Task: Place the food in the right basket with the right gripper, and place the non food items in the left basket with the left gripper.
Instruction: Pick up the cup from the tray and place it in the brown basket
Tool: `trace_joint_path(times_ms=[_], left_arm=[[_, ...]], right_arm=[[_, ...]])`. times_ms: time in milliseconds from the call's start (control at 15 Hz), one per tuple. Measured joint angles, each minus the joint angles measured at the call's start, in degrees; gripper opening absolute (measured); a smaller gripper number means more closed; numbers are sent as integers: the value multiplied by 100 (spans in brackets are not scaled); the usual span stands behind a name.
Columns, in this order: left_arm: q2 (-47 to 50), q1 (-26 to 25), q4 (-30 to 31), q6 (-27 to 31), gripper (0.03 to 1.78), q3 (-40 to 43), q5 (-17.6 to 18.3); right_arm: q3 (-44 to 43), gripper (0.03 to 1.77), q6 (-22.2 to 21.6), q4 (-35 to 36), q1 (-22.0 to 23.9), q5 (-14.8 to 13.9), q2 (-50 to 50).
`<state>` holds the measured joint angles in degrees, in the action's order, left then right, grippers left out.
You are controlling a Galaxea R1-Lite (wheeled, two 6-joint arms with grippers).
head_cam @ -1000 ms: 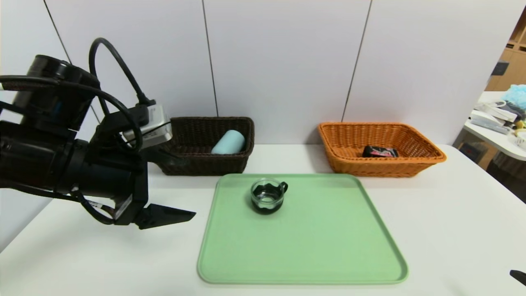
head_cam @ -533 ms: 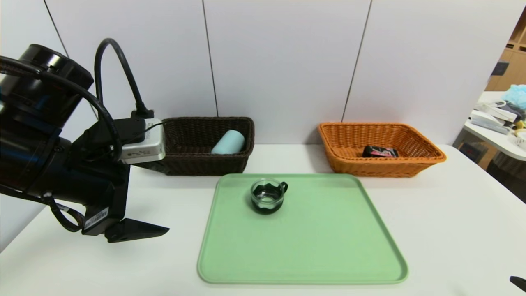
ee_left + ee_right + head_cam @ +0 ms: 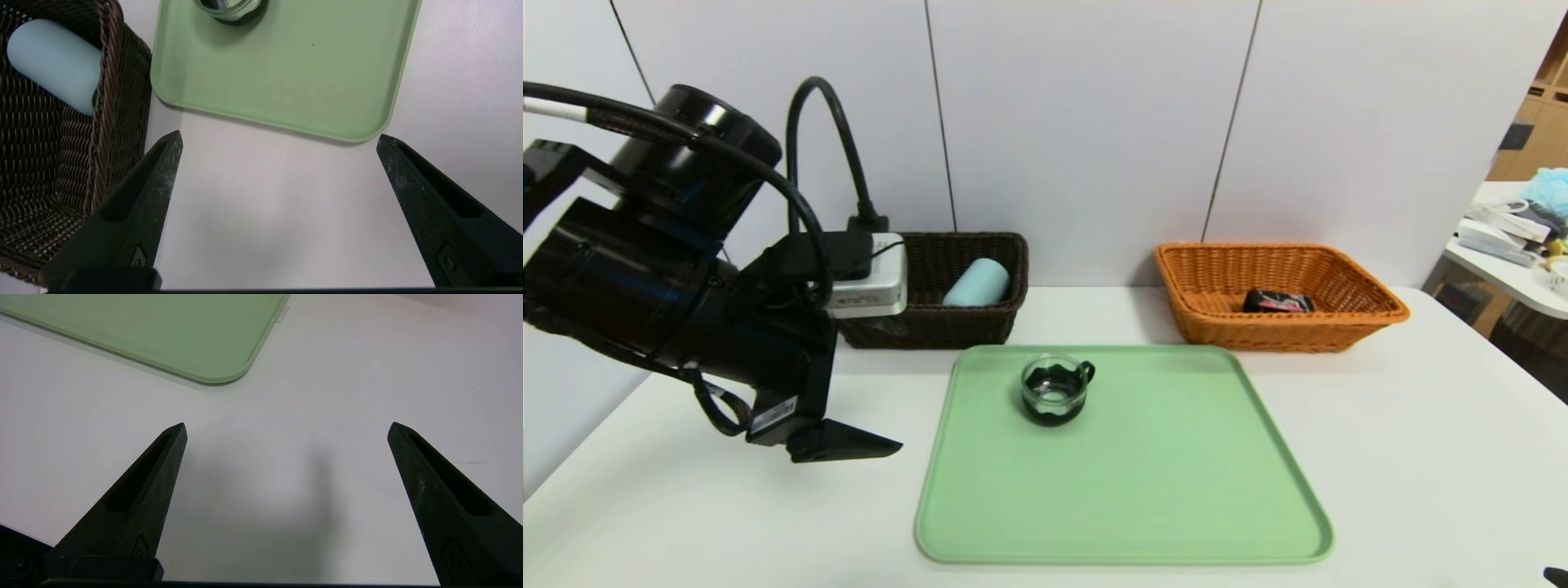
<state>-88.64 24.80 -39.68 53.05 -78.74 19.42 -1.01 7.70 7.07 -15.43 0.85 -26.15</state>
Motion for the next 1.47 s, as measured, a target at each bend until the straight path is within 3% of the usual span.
trace_joint_path(times_ms=[667,1467], left_arm=[[-1401,775,455,20,169,-541,157],[-2214,844,655,265,169,-836,174]], right_arm=[[-234,169,-16,-33,33,40,138],[-614,169,6,-21,45,44,-98]])
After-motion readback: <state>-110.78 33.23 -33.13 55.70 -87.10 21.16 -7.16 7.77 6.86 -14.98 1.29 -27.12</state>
